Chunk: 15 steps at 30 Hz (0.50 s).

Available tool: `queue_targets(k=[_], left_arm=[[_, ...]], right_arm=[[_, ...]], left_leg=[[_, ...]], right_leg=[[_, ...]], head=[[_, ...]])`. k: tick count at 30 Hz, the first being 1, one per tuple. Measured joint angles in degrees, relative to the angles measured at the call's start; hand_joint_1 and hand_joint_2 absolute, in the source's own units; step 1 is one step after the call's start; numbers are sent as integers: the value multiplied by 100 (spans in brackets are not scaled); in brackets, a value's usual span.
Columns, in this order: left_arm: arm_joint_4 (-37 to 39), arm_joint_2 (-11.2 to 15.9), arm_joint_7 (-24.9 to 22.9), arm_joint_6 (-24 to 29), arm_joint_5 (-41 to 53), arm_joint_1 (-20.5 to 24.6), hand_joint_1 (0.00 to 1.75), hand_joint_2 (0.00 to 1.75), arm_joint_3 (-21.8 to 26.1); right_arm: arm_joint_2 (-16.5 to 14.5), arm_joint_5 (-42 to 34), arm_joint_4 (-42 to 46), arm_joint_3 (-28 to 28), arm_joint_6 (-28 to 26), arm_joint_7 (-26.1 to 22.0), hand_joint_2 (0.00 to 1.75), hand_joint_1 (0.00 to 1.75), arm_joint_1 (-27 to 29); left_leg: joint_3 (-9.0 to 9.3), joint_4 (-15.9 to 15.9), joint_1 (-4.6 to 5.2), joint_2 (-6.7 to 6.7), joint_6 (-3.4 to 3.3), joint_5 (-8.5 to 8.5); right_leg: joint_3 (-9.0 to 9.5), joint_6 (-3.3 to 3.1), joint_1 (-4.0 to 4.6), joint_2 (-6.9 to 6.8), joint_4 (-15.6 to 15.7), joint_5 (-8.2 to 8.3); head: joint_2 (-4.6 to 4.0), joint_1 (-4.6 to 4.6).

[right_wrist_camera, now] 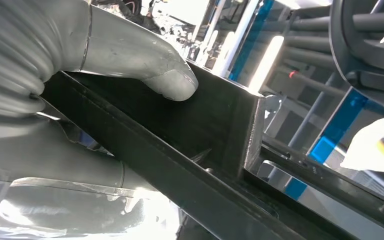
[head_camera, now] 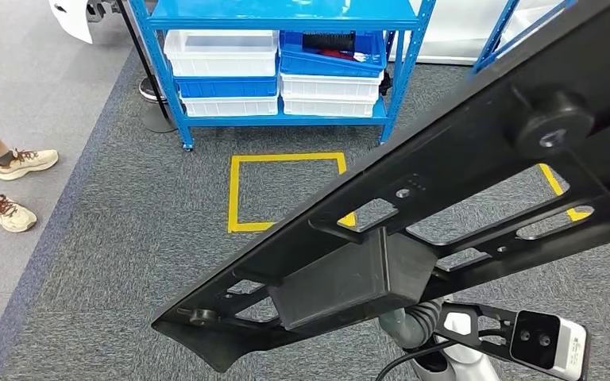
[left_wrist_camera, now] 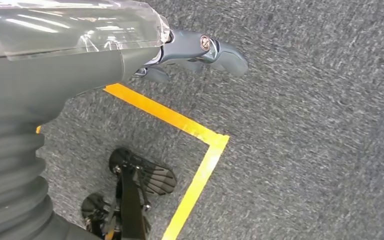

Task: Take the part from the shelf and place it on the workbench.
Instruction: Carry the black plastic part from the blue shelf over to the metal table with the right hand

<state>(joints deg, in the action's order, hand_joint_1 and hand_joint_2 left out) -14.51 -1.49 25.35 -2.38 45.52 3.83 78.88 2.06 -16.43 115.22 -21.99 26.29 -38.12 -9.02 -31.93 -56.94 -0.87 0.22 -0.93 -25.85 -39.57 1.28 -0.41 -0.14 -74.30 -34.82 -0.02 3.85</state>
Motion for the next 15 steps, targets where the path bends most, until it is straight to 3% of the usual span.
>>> queue_targets(k=[1, 3, 5, 8, 10, 13, 14, 15], left_arm=[[0, -1, -4, -3, 2, -2, 0, 175, 0], [0, -2, -11, -13, 6, 2, 0, 175, 0], [0, -2, -13, -22, 16, 12, 0, 175, 0], [0, -3, -11, -47, 56, 19, 0, 175, 0], [0, -4, -11, -69, 83, 23, 0, 175, -1], [1, -3, -12, -85, 95, 23, 0, 175, -1], [1, -3, -13, -87, 96, 21, 0, 175, -1], [1, -4, -13, -87, 96, 19, 0, 175, -1]], right_arm=[[-9, 35, 15, 30, 27, -13, 175, 175, 36], [-31, 106, 60, 84, 76, -53, 175, 175, 87], [-52, 174, 113, 138, 97, -96, 175, 175, 124], [-64, 257, 167, 207, 101, -150, 175, 175, 201], [-65, 281, 183, 229, 105, -169, 175, 175, 226], [-66, 281, 185, 243, 116, -173, 175, 175, 256], [-65, 282, 185, 246, 120, -172, 175, 175, 269], [-66, 282, 185, 249, 124, -173, 175, 175, 279]], left_leg=[[-9, -9, 0, -2, 7, 7], [-15, -30, 7, -5, 34, 11], [-40, -53, 24, -6, 91, 22], [-76, -59, 23, -7, 193, 44], [-174, -273, 13, -11, 251, -123], [-616, -1319, 5, -13, 307, -680], [-731, -1608, 4, -13, 319, -772], [-754, -1700, 4, -13, 323, -755]], right_leg=[[138, -1, -11, 0, 221, 150], [604, -26, -18, -1, 1056, 508], [864, -66, 3, 6, 1600, 663], [847, -145, 18, 14, 1681, 697], [844, -220, -4, 5, 1731, 747], [811, -272, 4, -9, 1744, 782], [798, -276, 10, -11, 1735, 785], [789, -277, 14, -11, 1723, 786]], head=[[0, 0], [0, 0], [0, 1], [0, 2], [0, 2], [0, 2], [0, 2], [0, 2]])
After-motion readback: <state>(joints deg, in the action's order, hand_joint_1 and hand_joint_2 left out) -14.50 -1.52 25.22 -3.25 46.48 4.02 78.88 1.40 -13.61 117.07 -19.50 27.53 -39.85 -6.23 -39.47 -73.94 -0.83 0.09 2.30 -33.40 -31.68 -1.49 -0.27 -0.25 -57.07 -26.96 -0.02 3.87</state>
